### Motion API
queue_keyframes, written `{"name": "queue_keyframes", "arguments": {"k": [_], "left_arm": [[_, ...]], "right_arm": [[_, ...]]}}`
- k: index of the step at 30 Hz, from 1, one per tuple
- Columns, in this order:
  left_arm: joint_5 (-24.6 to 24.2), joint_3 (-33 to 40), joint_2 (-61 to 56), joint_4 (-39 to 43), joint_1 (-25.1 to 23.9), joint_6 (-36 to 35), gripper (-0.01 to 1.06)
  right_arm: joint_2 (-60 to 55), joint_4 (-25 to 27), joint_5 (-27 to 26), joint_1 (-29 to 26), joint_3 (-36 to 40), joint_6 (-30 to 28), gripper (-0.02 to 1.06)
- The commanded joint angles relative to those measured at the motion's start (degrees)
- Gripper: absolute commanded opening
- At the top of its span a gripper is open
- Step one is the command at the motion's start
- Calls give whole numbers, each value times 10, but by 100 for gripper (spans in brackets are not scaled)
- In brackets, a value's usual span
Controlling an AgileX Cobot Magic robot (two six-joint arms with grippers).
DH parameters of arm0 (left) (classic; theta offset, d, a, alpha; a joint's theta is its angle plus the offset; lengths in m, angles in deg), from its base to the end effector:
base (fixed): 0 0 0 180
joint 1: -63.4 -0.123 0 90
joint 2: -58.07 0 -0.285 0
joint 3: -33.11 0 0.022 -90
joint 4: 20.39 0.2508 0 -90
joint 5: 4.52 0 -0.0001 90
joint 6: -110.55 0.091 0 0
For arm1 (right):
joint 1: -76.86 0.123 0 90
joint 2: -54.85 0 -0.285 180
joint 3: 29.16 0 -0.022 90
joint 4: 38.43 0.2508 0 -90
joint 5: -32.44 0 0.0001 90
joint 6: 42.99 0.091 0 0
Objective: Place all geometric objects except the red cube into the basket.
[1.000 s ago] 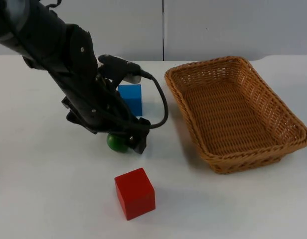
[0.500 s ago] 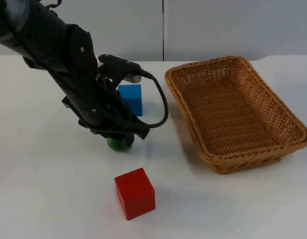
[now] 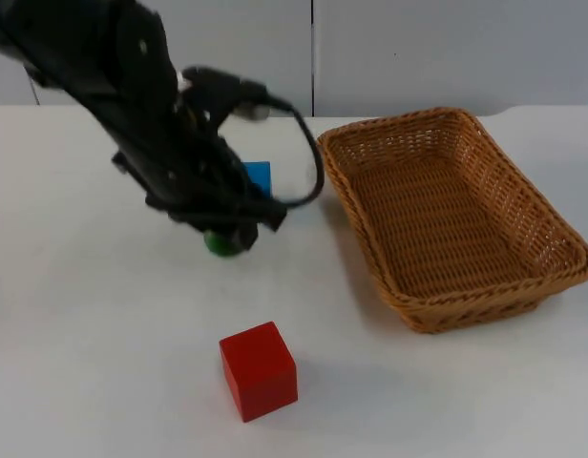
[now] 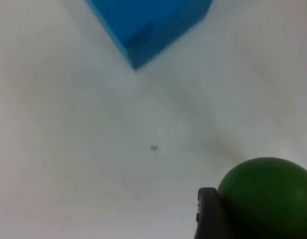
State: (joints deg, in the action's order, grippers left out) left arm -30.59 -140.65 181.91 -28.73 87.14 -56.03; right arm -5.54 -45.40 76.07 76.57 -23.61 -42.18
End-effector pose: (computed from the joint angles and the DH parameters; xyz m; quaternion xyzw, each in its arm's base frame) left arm 0.3654 -0.1671 0.1321 0.2566 0.9432 -0.0631 0.2012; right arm 0.1647 -0.0085 0.4630 -0.0039 0.8156 -0.0570 0.5758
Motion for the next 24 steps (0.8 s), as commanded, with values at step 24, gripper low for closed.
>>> {"name": "queue_keyframes", "arguments": {"k": [24], "left_arm": [[65, -163, -56, -17, 75, -2, 0]], "right_arm": [[2, -4, -50, -3, -5, -3, 105]]}}
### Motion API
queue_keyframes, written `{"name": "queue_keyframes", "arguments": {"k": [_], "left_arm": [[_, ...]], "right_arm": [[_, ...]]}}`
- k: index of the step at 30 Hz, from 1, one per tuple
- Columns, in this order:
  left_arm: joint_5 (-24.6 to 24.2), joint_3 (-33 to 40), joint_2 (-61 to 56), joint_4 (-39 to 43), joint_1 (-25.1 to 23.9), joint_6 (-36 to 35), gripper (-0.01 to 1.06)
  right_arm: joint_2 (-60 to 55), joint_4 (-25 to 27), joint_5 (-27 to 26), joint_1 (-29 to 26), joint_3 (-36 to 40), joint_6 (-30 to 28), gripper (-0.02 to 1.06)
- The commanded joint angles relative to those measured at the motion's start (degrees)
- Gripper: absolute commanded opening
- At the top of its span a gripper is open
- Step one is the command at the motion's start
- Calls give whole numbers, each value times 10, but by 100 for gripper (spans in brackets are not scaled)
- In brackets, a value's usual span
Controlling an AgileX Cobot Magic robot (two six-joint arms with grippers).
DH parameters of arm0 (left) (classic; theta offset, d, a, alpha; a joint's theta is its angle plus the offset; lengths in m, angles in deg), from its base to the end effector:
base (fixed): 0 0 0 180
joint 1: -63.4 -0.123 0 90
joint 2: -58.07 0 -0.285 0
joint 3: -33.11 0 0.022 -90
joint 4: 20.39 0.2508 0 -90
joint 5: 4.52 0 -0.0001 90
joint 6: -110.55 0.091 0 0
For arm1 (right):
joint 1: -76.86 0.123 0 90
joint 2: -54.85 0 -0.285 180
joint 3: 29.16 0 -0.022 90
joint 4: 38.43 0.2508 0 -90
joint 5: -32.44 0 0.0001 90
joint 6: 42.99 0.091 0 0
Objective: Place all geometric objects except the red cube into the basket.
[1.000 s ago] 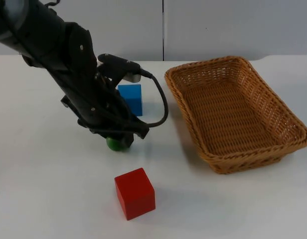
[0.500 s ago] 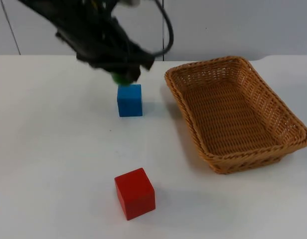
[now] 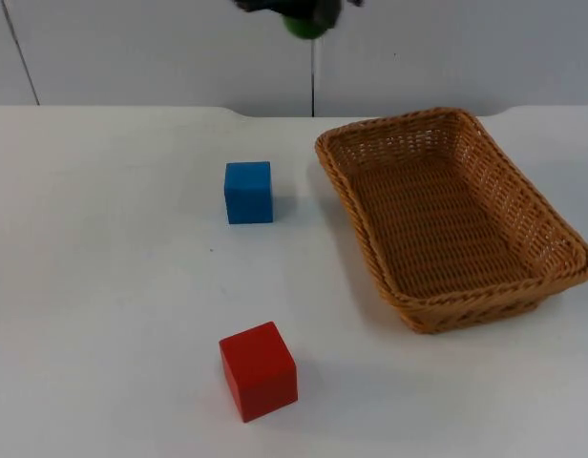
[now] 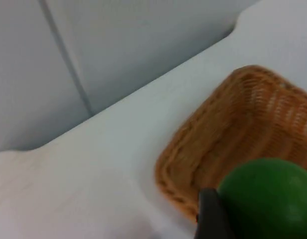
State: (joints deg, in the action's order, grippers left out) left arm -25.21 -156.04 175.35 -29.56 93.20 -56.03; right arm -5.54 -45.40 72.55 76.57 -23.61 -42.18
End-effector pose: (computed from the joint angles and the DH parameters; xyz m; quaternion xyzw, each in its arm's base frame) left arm 0.3852 -0.2265 0.2624 0.2797 0.8562 -0.1185 0.4179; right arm 0.1664 -0.0080 0.4683 -0.0059 0.7975 -0.0565 0.6006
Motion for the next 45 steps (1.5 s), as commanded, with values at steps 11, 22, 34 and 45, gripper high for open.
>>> {"name": "queue_keyframes", "arguments": {"k": [11, 22, 34, 45], "left_arm": [[65, -18, 79, -24, 72, -3, 0], [82, -87, 186, -53, 88, -3, 0], [168, -140, 285, -80, 90, -3, 0], [163, -147, 307, -93, 90, -3, 0]], "right_arm": [[2, -4, -22, -3, -5, -4, 105], [2, -4, -21, -3, -5, -4, 105], [2, -4, -23, -3, -5, -4, 105], [2, -4, -26, -3, -5, -4, 105]]}}
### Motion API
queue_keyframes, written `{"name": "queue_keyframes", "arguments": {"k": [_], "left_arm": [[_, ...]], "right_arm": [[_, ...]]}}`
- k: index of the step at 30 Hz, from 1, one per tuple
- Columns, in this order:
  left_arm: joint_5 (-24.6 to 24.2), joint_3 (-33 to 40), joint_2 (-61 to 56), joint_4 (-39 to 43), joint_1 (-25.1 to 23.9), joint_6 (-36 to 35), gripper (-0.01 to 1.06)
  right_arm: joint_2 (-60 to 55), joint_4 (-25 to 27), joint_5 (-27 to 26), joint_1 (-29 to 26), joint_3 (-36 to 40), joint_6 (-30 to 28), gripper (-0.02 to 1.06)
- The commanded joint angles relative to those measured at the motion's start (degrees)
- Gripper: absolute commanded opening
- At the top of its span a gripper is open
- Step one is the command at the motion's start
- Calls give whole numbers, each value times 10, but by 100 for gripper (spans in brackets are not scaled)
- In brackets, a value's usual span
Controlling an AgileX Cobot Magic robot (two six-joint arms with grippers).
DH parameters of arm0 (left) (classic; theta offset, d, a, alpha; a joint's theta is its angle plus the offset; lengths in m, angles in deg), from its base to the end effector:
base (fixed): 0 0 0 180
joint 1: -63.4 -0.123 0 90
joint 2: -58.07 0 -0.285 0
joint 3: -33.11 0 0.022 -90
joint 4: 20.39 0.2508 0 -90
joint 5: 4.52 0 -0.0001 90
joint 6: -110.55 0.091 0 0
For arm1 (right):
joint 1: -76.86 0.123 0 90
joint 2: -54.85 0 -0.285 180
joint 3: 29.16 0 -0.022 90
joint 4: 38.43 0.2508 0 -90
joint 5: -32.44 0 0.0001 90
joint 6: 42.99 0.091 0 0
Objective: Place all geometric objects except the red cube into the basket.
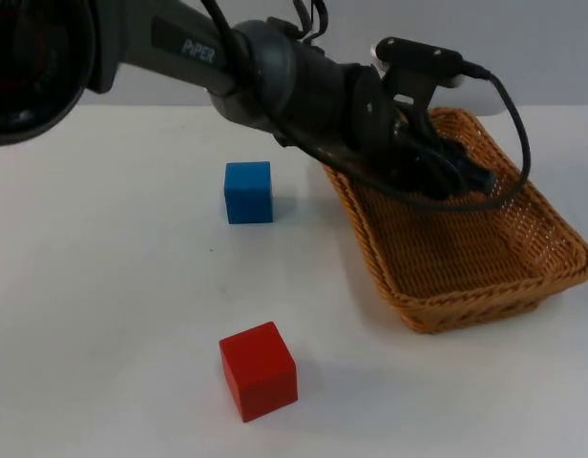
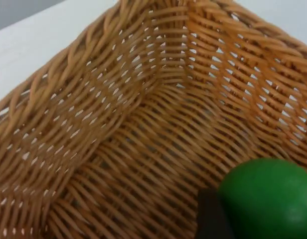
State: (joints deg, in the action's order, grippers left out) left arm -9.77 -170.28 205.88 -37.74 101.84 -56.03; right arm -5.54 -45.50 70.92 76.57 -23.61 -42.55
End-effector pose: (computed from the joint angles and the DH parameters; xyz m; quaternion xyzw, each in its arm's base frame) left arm 0.4141 -0.3319 0.0934 0.2743 0.8615 -0.1656 0.3938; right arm 0.1671 -0.0078 0.4708 -0.0096 0.7888 -0.0591 0.6117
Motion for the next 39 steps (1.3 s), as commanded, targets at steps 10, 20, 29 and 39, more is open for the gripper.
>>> {"name": "queue_keyframes", "arguments": {"k": [10, 20, 29, 39], "left_arm": [[-48, -4, 17, -13, 11, -3, 32], [-69, -8, -2, -15, 21, -2, 105], [-152, -8, -93, 43, 21, 15, 105], [-275, -8, -231, 207, 13, 13, 105]], "right_arm": [[2, -3, -15, -3, -5, 0, 105], [2, -3, -14, -3, -5, 0, 105], [2, -3, -14, -3, -5, 0, 105], [2, -3, -14, -3, -5, 0, 105]]}}
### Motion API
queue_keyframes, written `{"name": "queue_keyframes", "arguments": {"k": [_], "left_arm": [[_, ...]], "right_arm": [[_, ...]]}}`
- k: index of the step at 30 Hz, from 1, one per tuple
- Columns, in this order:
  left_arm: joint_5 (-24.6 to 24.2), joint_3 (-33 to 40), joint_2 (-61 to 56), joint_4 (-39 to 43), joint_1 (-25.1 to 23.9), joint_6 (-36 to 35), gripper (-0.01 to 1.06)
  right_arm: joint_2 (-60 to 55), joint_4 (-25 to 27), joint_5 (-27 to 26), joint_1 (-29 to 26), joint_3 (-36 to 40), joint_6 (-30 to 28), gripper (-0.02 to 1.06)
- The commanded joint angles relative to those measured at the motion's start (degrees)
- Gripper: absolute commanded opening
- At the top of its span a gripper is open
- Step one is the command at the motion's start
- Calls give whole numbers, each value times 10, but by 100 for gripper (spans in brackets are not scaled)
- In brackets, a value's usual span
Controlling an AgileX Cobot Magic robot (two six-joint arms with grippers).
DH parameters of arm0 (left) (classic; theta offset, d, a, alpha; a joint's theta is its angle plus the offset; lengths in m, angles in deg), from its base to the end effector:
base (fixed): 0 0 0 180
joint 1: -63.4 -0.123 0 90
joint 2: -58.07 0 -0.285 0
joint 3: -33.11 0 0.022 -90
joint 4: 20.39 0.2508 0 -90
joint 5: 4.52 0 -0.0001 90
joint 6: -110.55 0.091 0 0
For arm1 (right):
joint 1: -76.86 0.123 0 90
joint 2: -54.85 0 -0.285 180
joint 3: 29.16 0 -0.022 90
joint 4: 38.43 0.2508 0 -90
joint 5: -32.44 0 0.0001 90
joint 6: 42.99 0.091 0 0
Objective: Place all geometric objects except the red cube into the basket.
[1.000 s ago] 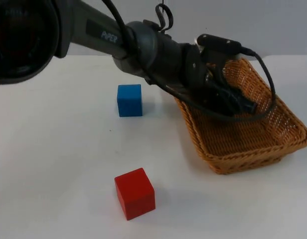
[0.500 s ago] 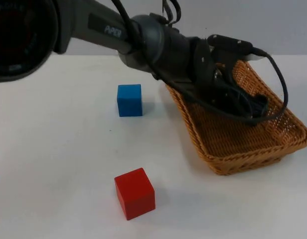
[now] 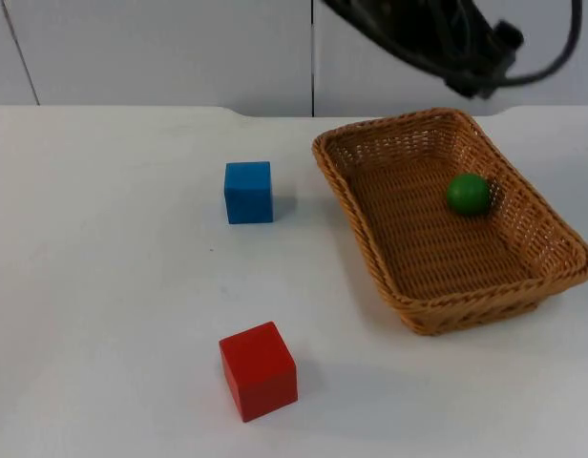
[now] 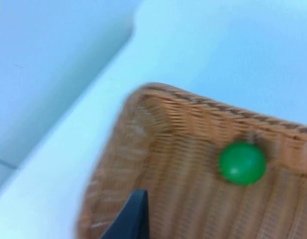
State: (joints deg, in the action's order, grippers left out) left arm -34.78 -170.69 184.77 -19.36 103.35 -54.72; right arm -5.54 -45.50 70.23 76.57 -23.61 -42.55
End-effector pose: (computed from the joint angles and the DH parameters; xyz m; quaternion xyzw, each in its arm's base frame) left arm 0.3731 -0.3114 0.2546 0.4261 0.8126 -0.0797 0.3894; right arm 0.1674 -0.0077 0.4718 -0.0100 0.7851 -0.0590 0.6164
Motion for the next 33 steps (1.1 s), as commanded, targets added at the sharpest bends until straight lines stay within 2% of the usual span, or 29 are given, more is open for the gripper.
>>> {"name": "queue_keyframes", "arguments": {"k": [1, 4, 6, 8, 9, 10, 11, 15, 16, 18, 19, 21, 22, 23, 25, 27, 28, 30, 31, 33], "left_arm": [[-51, -4, -40, 34, -11, -2, 105], [-85, -4, -81, 35, -32, -21, 105], [-107, -4, -121, 22, -71, -36, 105], [-121, -4, -163, -6, -118, -47, 105], [-132, -4, -187, -24, -147, -47, 105], [-132, -4, -187, -24, -147, -47, 105], [-143, -3, -208, -40, -176, -47, 105], [-182, 29, -288, -50, -284, -45, 105], [-182, 29, -288, -50, -284, -45, 105], [-191, 70, -327, -50, -332, -45, 105], [-192, 91, -349, -50, -355, -45, 105], [-184, 132, -386, -49, -383, -45, 105], [-165, 162, -408, -52, -402, -49, 105], [-165, 162, -408, -52, -402, -49, 105], [-101, 229, -468, -83, -427, -60, 105], [-71, 269, -499, -87, -427, -67, 105], [-69, 284, -510, -96, -427, -68, 105], [-69, 289, -512, -101, -427, -68, 105], [-73, 296, -515, -107, -427, -68, 105], [-76, 298, -515, -108, -427, -68, 105]], "right_arm": [[2, -3, -7, -3, -5, 0, 105], [2, -3, -7, -3, -5, 0, 105], [2, -3, -3, 3, -5, -16, 105], [-8, 7, 4, 24, -5, -69, 105], [-17, 18, 2, 38, -5, -80, 105], [-17, 18, 2, 38, -5, -80, 105], [-31, 24, -2, 55, -5, -82, 105], [-109, 25, -69, 124, -5, -82, 105], [-109, 25, -69, 124, -5, -82, 105], [-158, 25, -110, 159, -12, -82, 105], [-188, 25, -114, 179, -26, -82, 105], [-230, 25, -115, 205, -53, -87, 105], [-263, 25, -117, 222, -77, -91, 105], [-263, 25, -117, 222, -77, -91, 105], [-340, 25, -122, 256, -144, -91, 105], [-390, 27, -120, 273, -192, -91, 105], [-442, 27, -108, 290, -235, -97, 105], [-454, 27, -99, 293, -250, -104, 105], [-509, 27, -72, 310, -296, -123, 105], [-570, 38, -58, 329, -341, -150, 105]]}}
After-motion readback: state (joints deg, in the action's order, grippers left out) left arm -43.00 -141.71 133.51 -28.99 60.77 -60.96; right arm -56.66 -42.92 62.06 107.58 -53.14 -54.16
